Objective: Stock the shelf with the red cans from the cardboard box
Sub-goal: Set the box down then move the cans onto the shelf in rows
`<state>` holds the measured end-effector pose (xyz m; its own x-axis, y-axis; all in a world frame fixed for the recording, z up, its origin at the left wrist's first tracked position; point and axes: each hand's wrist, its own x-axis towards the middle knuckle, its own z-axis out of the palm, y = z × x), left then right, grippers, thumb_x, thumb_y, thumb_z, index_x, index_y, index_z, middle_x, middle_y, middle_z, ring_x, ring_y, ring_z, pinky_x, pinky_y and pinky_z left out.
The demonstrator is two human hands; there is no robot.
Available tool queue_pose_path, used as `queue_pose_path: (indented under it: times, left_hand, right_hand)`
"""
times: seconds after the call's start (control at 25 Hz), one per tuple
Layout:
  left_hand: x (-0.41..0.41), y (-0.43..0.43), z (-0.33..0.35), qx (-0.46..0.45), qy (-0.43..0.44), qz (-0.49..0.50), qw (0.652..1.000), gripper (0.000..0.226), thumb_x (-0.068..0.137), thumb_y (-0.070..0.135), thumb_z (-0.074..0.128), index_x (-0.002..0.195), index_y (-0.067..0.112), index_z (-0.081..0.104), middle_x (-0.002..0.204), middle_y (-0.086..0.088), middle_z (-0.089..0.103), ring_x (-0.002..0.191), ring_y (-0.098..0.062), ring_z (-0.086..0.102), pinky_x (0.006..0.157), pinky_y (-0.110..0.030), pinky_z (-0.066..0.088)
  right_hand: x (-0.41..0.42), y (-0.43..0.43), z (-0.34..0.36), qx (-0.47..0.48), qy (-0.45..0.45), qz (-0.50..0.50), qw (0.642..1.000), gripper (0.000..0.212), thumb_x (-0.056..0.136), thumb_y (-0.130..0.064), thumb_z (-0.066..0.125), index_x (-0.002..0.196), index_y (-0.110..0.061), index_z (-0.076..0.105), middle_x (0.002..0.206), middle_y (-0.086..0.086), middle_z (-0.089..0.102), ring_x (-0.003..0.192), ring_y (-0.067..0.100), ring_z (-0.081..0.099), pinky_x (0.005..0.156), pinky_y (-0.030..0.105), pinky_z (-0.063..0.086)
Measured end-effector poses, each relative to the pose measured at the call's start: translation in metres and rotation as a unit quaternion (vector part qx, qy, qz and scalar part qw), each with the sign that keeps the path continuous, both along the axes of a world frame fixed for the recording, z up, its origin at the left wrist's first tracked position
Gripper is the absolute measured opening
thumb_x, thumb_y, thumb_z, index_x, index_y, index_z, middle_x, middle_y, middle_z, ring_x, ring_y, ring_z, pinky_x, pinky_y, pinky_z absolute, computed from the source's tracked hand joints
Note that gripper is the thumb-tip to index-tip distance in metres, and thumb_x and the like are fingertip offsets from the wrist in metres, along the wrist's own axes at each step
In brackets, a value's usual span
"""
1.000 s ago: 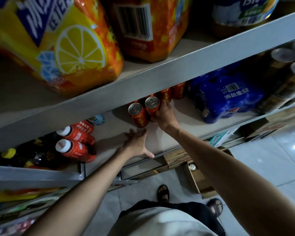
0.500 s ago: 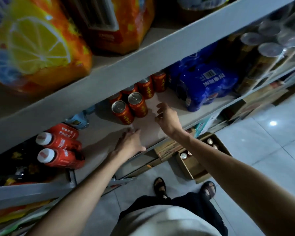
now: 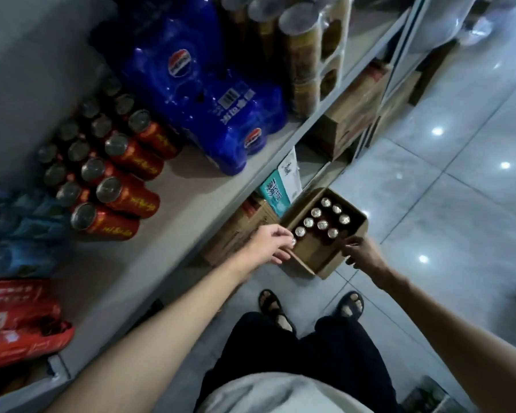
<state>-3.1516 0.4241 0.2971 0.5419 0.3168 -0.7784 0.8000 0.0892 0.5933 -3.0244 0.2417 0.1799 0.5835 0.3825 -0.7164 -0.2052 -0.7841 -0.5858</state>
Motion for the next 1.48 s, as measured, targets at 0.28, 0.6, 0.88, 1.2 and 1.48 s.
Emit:
queue_pose_path:
  times: [0.28,0.6,0.88,1.2,1.48]
  left_hand:
    - [0.059,-0.040,-0.147,-0.084,0.158,0.133,0.975,0.007,0.099,0.012,0.047,0.106,0.012,0.049,0.105,-0.012,0.053,0.070,-0.019,0.058,0.065,-0.028,0.048]
    - [0.089,-0.032,-0.463,-0.026,0.280,0.161,0.946,0.012,0.091,0.023,0.058,0.098,0.013,0.057,0.091,-0.005,0.053,0.088,-0.027,0.057,0.067,-0.030,0.047]
    - [0.079,-0.007,-0.663,-0.022,0.325,0.218,0.920,0.050,0.102,0.028,0.043,0.148,0.012,0.031,0.148,-0.016,0.042,0.131,-0.037,0.047,0.104,-0.045,0.043]
    - [0.070,0.001,-0.696,0.024,0.338,0.255,0.906,0.035,0.093,0.014,0.054,0.126,0.011,0.044,0.121,-0.014,0.050,0.109,-0.031,0.053,0.081,-0.039,0.052]
    - [0.103,-0.016,-0.578,0.079,0.197,0.019,0.977,0.086,0.076,0.014,0.075,0.147,0.021,0.028,0.145,-0.007,0.045,0.132,-0.026,0.044,0.113,-0.041,0.035]
  right_hand:
    - [0.045,-0.048,-0.130,-0.087,0.048,0.016,0.995,0.016,0.084,0.003,0.056,0.092,-0.004,0.067,0.084,0.018,0.070,0.065,0.026,0.064,0.067,0.034,0.053]
    - [0.076,0.001,-0.400,-0.092,-0.093,0.187,0.974,0.023,0.087,-0.016,0.059,0.107,-0.006,0.055,0.104,0.016,0.063,0.096,0.038,0.062,0.077,0.042,0.052]
    - [0.088,0.056,-0.609,-0.237,-0.218,0.192,0.927,0.049,0.093,-0.025,0.058,0.134,-0.008,0.038,0.122,0.017,0.050,0.101,0.039,0.059,0.062,0.037,0.038]
    - [0.080,0.066,-0.648,-0.219,-0.178,0.060,0.957,0.046,0.087,-0.027,0.065,0.121,-0.007,0.041,0.114,0.023,0.053,0.090,0.042,0.063,0.061,0.037,0.041]
    - [0.072,0.032,-0.505,-0.052,0.125,-0.152,0.979,0.052,0.066,-0.054,0.067,0.101,-0.019,0.050,0.096,0.008,0.063,0.080,0.026,0.060,0.060,0.031,0.045]
